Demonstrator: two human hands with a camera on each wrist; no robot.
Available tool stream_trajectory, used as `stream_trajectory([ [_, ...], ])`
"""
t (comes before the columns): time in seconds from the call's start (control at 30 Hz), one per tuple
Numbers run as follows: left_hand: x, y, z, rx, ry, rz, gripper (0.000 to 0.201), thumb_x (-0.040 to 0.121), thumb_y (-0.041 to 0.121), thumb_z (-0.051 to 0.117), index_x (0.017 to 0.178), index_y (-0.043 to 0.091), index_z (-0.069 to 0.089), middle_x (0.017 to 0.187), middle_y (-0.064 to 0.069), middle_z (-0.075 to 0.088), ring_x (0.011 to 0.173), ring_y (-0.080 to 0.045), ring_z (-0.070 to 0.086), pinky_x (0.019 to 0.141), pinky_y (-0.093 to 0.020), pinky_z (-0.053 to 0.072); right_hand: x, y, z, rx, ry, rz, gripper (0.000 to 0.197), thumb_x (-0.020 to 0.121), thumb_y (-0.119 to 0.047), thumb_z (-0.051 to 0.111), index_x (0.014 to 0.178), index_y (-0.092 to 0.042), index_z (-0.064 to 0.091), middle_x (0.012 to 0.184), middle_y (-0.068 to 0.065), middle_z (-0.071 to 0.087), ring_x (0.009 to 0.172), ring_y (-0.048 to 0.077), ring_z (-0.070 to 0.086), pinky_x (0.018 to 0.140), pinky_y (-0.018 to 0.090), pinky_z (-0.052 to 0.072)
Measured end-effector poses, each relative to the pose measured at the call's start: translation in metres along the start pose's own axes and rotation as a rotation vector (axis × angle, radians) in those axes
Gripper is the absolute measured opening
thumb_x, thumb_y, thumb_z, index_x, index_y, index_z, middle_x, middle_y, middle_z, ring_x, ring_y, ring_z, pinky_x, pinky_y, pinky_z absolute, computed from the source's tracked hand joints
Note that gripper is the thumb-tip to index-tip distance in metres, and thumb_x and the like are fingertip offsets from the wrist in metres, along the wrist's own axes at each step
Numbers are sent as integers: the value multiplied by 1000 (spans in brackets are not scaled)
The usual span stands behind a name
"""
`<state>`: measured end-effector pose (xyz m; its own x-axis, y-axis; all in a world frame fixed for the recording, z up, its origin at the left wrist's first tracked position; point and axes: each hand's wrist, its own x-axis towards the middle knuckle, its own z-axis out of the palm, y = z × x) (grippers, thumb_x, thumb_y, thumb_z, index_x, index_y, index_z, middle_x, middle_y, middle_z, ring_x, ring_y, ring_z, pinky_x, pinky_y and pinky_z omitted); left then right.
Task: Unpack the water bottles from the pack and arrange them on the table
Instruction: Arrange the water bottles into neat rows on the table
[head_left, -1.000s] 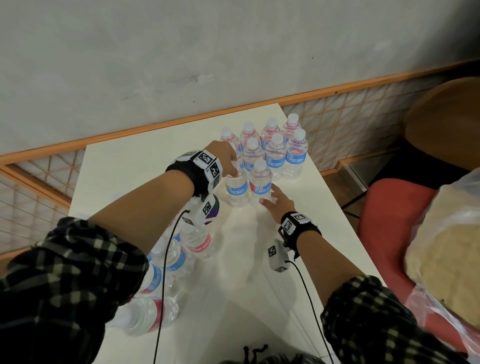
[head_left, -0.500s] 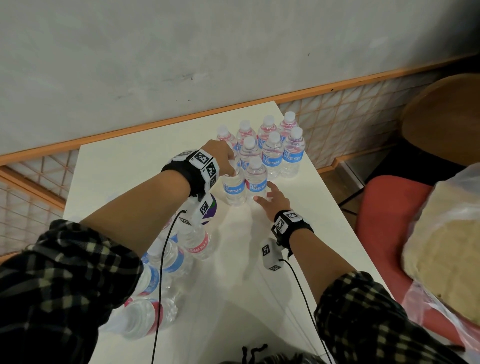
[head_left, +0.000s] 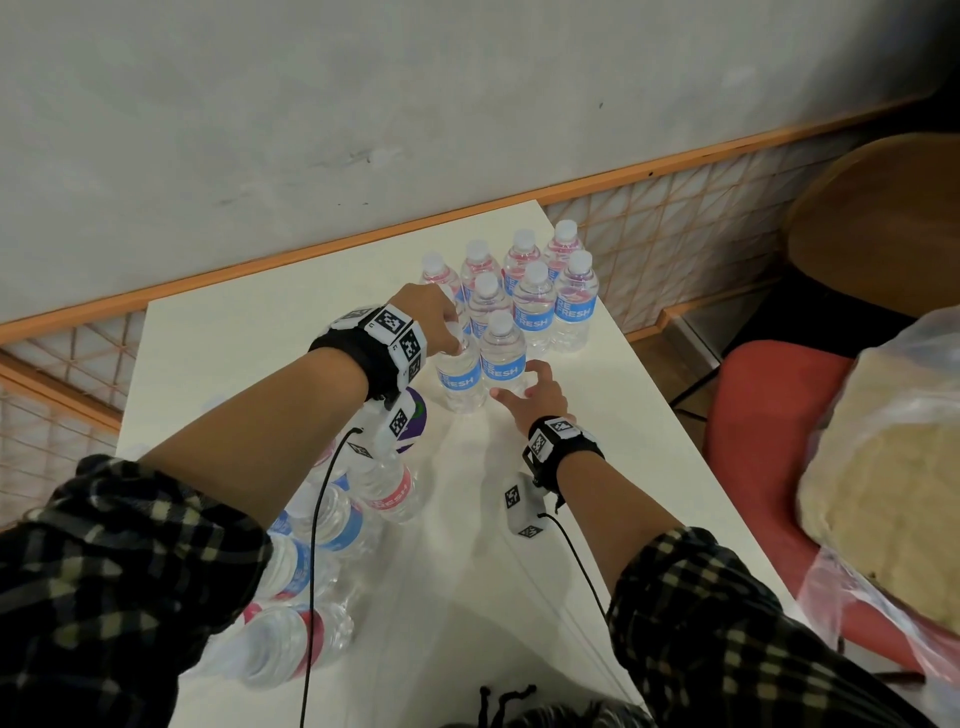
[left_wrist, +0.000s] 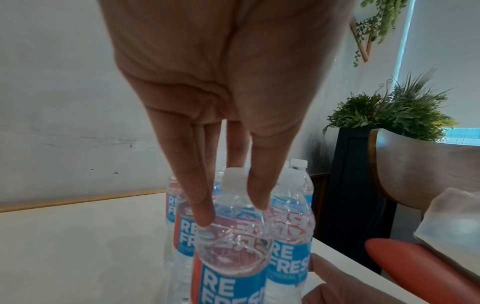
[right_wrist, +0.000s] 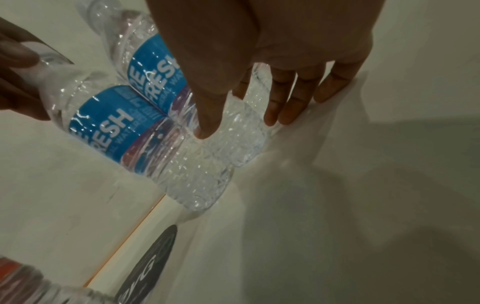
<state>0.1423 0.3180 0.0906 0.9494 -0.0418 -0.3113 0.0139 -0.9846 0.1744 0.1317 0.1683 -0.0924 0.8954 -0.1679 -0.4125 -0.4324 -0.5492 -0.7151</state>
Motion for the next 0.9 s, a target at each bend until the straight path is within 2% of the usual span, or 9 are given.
stream_trajectory([
  [0.17, -3, 0, -1, -16, -2, 4, 41, 81, 26, 71, 118, 9, 65, 83, -2, 58, 85, -19, 56, 73, -27, 42, 1, -1, 2, 15, -22, -13, 63, 70, -54, 71, 120, -36, 37, 116, 5, 58, 111, 28, 54, 98, 50, 39],
  [0.23, -4, -1, -1, -28, 0, 0, 43, 81, 26, 71, 120, 10, 64, 85, -3, 60, 93, -21, 61, 73, -26, 42, 1, -2, 2, 15, -30, -20, 63, 70, -55, 71, 120, -36, 36, 116, 5, 57, 111, 29, 54, 98, 51, 39],
  [0.3, -5, -1, -1, -40, 3, -5, 45, 81, 27, 71, 123, 12, 62, 98, -7, 67, 102, -22, 62, 75, -25, 42, 1, -3, 3, 11, -30, -20, 63, 70, -54, 71, 120, -36, 36, 117, 5, 57, 111, 29, 54, 98, 51, 39],
  [0.4, -5, -3, 0, -55, 16, -6, 49, 82, 28, 70, 127, 12, 59, 116, -8, 66, 108, -23, 60, 78, -25, 41, 0, -6, 2, -1, -21, -14, 64, 71, -54, 70, 121, -36, 36, 117, 4, 58, 111, 28, 54, 97, 50, 39],
  [0.63, -3, -3, 0, -22, -9, -11, 56, 80, 29, 73, 131, 14, 55, 127, -8, 58, 114, -24, 56, 81, -25, 39, 0, -7, 1, 7, -46, -18, 67, 69, -55, 72, 121, -37, 34, 115, 6, 58, 109, 29, 56, 95, 50, 43],
  [0.77, -5, -14, -10, -39, -89, -59, 62, 79, 18, 74, 135, 18, 48, 131, -5, 53, 110, -23, 57, 78, -26, 42, 1, -4, -3, 49, -87, -31, 70, 70, -41, 76, 126, -32, 35, 115, 12, 59, 108, 32, 57, 94, 47, 47],
  [0.9, -9, -43, -23, -27, -75, -117, 48, 80, 10, 68, 126, 18, 56, 123, -4, 60, 107, -21, 58, 78, -28, 46, -10, 2, -10, 121, -106, -2, 62, 76, -25, 76, 127, -20, 41, 117, 11, 54, 110, 29, 56, 92, 36, 44],
])
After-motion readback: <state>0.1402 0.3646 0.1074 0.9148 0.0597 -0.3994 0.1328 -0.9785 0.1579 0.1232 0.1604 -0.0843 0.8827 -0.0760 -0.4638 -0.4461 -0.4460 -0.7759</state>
